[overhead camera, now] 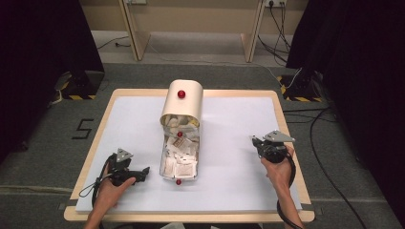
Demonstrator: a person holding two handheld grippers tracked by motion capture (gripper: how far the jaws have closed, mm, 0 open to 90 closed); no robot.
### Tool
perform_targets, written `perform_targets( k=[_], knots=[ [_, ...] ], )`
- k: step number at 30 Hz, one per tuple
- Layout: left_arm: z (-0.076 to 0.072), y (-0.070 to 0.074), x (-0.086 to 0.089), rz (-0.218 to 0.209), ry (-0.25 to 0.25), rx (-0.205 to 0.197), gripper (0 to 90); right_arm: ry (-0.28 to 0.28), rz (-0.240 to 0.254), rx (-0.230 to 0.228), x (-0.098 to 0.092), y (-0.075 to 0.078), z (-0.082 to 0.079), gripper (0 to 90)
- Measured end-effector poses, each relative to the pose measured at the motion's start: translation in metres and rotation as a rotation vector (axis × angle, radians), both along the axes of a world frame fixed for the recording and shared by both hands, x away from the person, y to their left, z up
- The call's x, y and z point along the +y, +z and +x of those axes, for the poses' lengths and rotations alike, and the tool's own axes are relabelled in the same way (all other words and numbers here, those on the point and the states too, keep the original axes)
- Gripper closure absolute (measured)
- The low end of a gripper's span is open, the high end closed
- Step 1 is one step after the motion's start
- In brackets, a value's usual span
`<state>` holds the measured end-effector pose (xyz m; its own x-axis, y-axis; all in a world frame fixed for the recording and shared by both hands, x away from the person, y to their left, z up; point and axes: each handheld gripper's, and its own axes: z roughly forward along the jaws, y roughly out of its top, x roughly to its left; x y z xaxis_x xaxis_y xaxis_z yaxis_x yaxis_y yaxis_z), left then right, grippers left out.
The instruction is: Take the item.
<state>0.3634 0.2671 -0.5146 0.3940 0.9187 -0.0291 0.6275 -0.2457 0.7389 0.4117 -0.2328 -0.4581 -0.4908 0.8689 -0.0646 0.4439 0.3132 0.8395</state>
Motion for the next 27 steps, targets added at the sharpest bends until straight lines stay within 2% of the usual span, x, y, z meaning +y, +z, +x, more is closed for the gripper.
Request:
perform_targets(
  k=[27],
  knots=[
    [0.000,0.000,0.000,0.000,-0.001,0.001,0.1,0.006,-0.027,0.037,0.003,-0.013,0.004,88.2]
  ],
)
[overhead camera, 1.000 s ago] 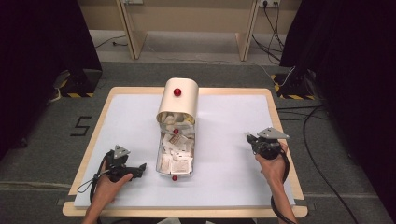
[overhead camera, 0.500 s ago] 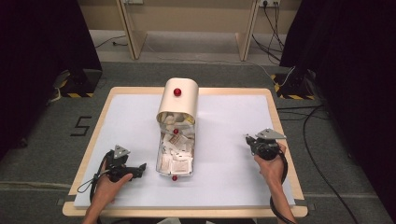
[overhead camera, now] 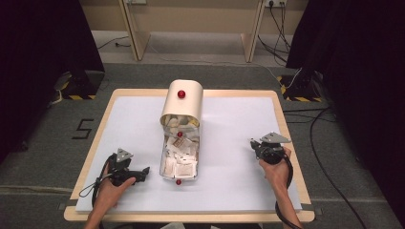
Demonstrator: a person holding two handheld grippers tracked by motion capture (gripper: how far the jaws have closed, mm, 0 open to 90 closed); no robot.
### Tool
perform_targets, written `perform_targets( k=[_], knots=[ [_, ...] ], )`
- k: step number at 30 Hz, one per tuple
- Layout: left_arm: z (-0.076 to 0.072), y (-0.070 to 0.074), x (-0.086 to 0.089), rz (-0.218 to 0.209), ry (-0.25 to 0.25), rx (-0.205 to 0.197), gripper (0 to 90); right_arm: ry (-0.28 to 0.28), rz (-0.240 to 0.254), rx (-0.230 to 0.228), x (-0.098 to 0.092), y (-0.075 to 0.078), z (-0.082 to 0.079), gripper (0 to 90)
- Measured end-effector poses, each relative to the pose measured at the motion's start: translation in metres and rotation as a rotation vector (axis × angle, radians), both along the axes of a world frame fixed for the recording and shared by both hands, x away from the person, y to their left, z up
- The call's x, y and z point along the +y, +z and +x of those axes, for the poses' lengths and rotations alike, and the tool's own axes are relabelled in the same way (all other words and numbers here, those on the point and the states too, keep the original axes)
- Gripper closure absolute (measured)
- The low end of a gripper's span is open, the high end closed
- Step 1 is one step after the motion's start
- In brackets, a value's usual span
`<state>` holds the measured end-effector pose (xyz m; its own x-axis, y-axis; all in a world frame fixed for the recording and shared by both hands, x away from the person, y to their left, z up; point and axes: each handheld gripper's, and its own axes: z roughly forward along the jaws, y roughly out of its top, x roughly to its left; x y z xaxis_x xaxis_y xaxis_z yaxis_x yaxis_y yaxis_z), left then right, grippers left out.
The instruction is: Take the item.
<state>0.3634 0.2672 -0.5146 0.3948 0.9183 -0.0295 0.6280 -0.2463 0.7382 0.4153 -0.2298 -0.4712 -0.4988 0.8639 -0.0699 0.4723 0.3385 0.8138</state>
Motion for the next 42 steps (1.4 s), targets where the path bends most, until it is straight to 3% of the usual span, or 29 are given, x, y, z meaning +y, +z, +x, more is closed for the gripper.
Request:
perform_targets(
  k=[42],
  knots=[
    [0.0000,0.0000,0.0000,0.000,0.000,0.000,0.1,0.020,-0.007,0.027,0.0066,-0.0062,0.0016,83.4]
  ],
)
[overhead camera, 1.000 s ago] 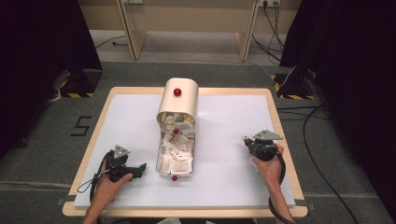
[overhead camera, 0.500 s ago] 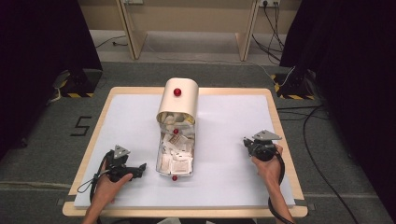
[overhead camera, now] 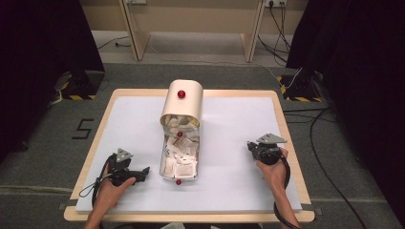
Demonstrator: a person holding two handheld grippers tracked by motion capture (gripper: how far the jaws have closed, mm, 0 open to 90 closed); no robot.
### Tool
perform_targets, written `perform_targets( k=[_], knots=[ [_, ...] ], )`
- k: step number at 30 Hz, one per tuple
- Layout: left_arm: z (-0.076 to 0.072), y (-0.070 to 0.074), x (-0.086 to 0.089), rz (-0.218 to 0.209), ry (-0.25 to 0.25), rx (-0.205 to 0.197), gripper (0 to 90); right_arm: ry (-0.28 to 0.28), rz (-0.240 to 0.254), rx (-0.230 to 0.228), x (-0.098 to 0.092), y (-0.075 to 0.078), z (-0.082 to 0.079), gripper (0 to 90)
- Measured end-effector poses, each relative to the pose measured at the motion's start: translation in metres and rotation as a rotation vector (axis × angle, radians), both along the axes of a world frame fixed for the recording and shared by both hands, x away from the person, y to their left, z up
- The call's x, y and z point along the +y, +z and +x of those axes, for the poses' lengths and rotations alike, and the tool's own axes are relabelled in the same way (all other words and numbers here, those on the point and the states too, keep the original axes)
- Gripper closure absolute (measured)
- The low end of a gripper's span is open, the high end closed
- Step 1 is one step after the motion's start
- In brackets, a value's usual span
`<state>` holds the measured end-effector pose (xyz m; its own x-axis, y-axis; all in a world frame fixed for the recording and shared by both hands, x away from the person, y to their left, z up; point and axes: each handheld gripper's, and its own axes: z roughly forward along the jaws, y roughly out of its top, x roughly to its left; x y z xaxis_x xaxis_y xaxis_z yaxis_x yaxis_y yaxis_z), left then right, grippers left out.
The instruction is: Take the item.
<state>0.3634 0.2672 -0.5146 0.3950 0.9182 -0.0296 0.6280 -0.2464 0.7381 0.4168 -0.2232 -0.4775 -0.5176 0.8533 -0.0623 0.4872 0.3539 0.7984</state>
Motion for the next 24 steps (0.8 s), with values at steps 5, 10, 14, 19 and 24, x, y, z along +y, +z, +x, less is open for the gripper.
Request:
perform_targets(
  k=[5,10,14,19,24],
  knots=[
    [0.0000,0.0000,0.0000,0.000,0.000,0.000,0.1,0.005,-0.001,0.002,0.0006,0.0000,0.0000,82.5],
    [0.0000,0.0000,0.0000,0.000,0.000,0.000,0.1,0.015,0.003,0.002,0.0024,0.0009,-0.0003,82.2],
    [0.0000,0.0000,0.0000,0.000,0.000,0.000,0.1,0.022,0.003,0.000,0.0043,0.0011,-0.0007,82.0],
    [0.0000,-0.0001,-0.0001,0.000,0.001,-0.001,0.1,0.038,0.004,-0.006,0.0071,0.0026,-0.0016,82.1],
    [0.0000,0.0000,0.0000,0.000,0.000,0.000,0.1,0.042,0.010,-0.010,0.0094,0.0039,-0.0025,81.8]
  ],
)
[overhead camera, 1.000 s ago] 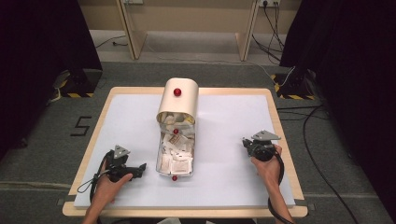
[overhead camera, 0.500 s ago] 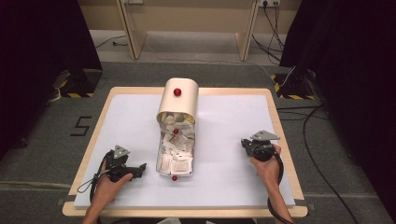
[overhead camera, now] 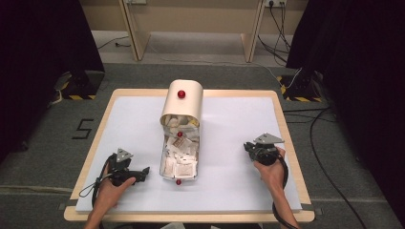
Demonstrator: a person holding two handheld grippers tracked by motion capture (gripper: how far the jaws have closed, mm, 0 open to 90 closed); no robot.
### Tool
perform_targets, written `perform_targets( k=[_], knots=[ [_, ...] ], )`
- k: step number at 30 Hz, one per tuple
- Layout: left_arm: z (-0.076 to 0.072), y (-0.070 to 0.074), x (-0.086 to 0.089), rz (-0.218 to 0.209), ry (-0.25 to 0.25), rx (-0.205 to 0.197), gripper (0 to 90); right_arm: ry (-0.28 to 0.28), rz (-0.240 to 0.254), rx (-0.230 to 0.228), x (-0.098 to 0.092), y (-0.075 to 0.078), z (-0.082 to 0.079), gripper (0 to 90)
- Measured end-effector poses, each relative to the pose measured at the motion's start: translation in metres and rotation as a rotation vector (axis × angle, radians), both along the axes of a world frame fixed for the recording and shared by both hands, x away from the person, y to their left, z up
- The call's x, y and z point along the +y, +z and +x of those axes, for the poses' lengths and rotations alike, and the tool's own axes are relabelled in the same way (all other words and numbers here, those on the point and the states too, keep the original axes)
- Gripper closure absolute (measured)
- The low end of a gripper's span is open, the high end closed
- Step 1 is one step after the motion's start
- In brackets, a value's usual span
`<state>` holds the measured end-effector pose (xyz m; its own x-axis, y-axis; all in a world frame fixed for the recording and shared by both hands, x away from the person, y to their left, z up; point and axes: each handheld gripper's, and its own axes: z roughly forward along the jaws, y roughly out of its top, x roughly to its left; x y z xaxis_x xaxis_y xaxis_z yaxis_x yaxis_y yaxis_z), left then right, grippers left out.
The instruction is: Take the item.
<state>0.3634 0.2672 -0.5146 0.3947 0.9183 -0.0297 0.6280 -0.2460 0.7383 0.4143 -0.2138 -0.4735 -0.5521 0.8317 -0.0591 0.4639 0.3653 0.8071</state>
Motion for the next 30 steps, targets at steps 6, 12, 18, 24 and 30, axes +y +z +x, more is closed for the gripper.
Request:
perform_targets(
  k=[6,12,18,24,30],
  knots=[
    [0.0000,0.0000,0.0000,0.000,0.000,0.000,0.1,0.002,0.020,-0.014,0.0009,0.0033,-0.0010,79.2],
    [0.0000,-0.0001,0.0000,0.000,0.000,-0.001,0.1,-0.016,0.041,-0.004,-0.0006,0.0038,-0.0005,69.1],
    [0.0000,-0.0001,0.0000,0.000,0.001,-0.001,0.1,-0.043,0.061,0.018,-0.0011,0.0029,0.0011,54.8],
    [0.0000,-0.0001,0.0000,-0.001,0.001,-0.001,0.1,-0.065,0.112,0.073,0.0002,0.0034,0.0031,36.2],
    [0.0000,0.0000,0.0002,-0.002,0.000,0.000,0.1,-0.058,0.112,0.083,0.0036,0.0063,0.0007,28.7]
  ],
)
